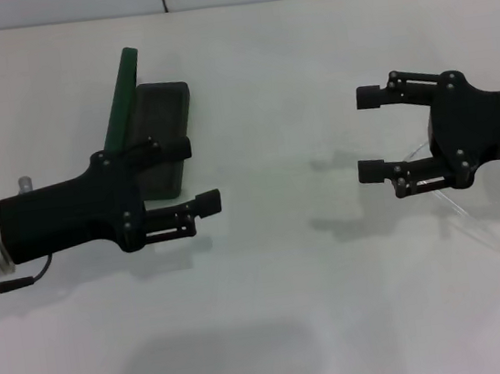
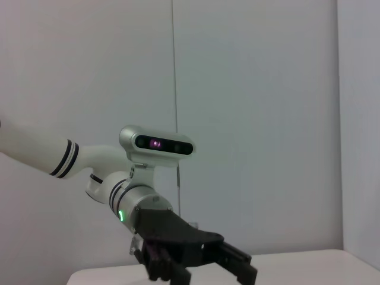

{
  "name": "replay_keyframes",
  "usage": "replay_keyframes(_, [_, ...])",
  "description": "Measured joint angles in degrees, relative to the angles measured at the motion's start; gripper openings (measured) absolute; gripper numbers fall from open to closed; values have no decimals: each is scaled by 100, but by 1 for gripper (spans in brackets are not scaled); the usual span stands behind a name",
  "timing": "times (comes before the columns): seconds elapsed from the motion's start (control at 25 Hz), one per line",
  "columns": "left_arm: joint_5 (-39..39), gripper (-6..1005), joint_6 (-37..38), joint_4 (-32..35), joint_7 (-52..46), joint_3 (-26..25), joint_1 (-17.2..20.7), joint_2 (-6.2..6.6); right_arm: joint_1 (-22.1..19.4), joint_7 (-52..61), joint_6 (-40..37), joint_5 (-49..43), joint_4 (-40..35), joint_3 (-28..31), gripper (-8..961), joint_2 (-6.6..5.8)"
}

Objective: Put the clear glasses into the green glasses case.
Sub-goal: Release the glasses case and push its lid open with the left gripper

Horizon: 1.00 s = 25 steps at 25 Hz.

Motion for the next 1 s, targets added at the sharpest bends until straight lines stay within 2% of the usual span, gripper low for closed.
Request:
replay_keyframes(0.24, [42, 859, -168, 37, -521, -504, -48, -48, -25, 9, -22, -13, -4, -7, 868, 10])
replay_keyframes(0.36, [97, 851, -143, 47, -568, -507, -107, -1, -45, 9, -41, -13, -6, -7, 868, 14])
replay_keyframes(0.68, [299, 830, -236, 95, -636, -652, -141, -58, -55, 8, -28, -13, -10, 15, 867, 54])
replay_keyframes(0.84, [507, 819, -947, 516, -1859, -896, -280, -35, -48, 10, -33, -13, -10, 18, 867, 56])
replay_keyframes(1.0, [1497, 809, -1550, 1297, -3345, -923, -524, 10, -34, 10, -36, -12, -13, 21, 867, 54])
